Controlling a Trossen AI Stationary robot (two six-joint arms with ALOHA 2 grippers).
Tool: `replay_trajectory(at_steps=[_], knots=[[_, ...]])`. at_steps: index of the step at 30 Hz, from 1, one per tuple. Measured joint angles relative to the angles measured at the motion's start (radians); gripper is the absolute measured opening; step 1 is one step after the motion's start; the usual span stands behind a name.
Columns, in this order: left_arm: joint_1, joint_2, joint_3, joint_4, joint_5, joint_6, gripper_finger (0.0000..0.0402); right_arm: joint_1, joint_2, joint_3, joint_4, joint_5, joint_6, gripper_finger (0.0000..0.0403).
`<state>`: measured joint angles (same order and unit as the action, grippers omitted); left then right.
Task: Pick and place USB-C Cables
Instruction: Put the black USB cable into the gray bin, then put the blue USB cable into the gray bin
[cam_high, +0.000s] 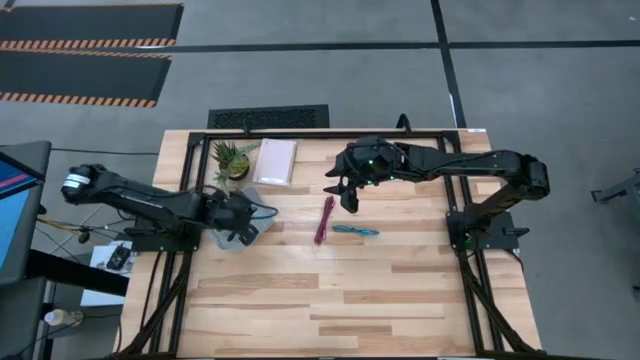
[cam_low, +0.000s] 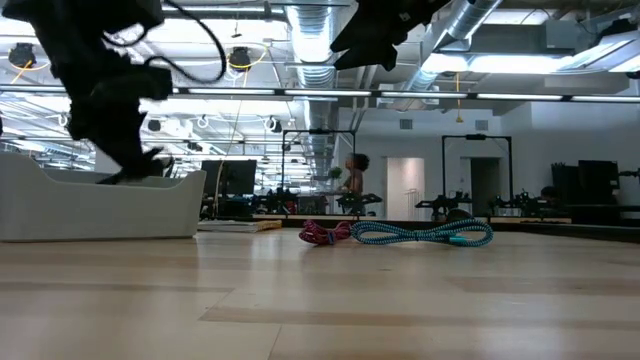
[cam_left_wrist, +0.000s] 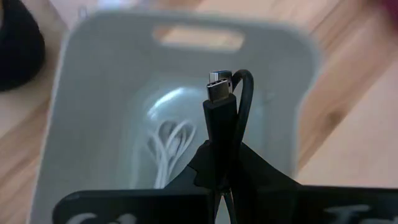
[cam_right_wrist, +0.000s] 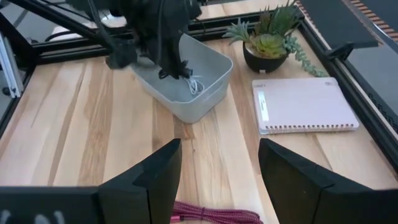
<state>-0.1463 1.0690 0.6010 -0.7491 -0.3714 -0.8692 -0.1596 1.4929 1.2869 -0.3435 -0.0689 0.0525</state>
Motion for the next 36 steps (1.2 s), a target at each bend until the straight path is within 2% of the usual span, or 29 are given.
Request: replay_trajectory(at_steps=[10,16,26,30,36], knots=[[0.000,0.202,0.000,0.001,0.054,0.019,0.0001,0.000,0.000,0.000,0.000,0.000,0.000,0.0235],[0.000,0.266,0.000,0.007,0.096,0.064,0.0023,0.000,0.000,0.000,0.000,0.000,0.000,0.0235],[0.000,0.323,0.001,0.009,0.093,0.070,0.0054,0.000,0.000,0.000,-0.001,-0.001,0.000,0.0235],[0.000,0.323,0.001,0.026,0.075,0.077,0.0084,0.000,0.000,0.000,-0.022,-0.001,0.000,0.0235],[0.000,0.323,0.007,0.023,0.068,0.097,0.0168,0.000,0.000,0.000,-0.087,-0.001,0.003,0.0235]])
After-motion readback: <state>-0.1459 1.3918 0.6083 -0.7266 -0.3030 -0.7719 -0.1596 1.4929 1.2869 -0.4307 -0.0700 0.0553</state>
